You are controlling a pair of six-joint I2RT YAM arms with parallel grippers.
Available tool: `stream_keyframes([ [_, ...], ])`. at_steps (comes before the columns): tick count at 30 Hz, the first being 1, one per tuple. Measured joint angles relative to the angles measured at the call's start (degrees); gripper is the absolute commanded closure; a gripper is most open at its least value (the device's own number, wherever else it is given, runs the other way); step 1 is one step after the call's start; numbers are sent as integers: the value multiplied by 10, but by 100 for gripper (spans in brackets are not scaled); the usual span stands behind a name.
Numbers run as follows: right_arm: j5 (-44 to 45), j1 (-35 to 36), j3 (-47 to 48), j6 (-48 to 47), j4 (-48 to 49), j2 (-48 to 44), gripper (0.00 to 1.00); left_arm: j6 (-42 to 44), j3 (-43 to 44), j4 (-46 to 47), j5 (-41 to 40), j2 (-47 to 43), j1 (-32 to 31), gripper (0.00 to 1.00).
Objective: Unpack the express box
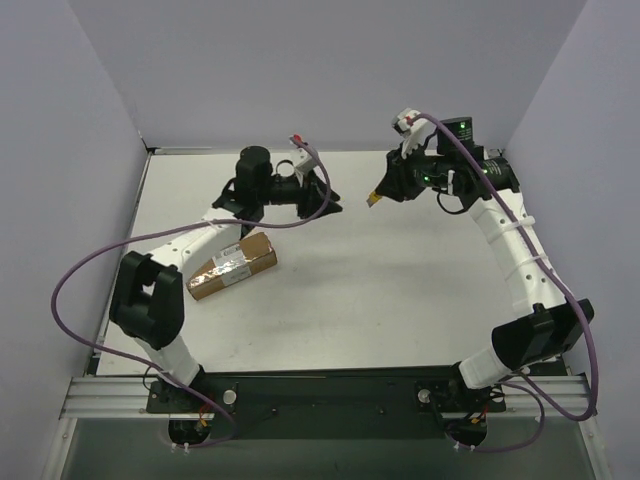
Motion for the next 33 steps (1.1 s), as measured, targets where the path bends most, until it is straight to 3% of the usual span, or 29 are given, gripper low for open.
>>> stream_keyframes([
  [5, 82, -26, -46, 35, 39, -19, 100, 114, 22, -214, -167, -45, 118, 64],
  [10, 125, 2, -96, 42, 47, -44, 100, 203, 46, -376, -302, -60, 262, 95],
  [16, 129, 0, -142, 54, 60, -54, 100, 297, 15, -483, -382, -64, 383, 100],
  [22, 131, -3, -150, 104, 61, -55, 100, 376, -55, -542, -385, -64, 389, 100],
  [27, 210, 13, -153, 127, 69, -57, 100, 407, -98, -569, -367, -64, 381, 100],
  [33, 241, 24, -156, 122, 69, -62, 100, 435, -137, -620, -326, -81, 374, 100],
])
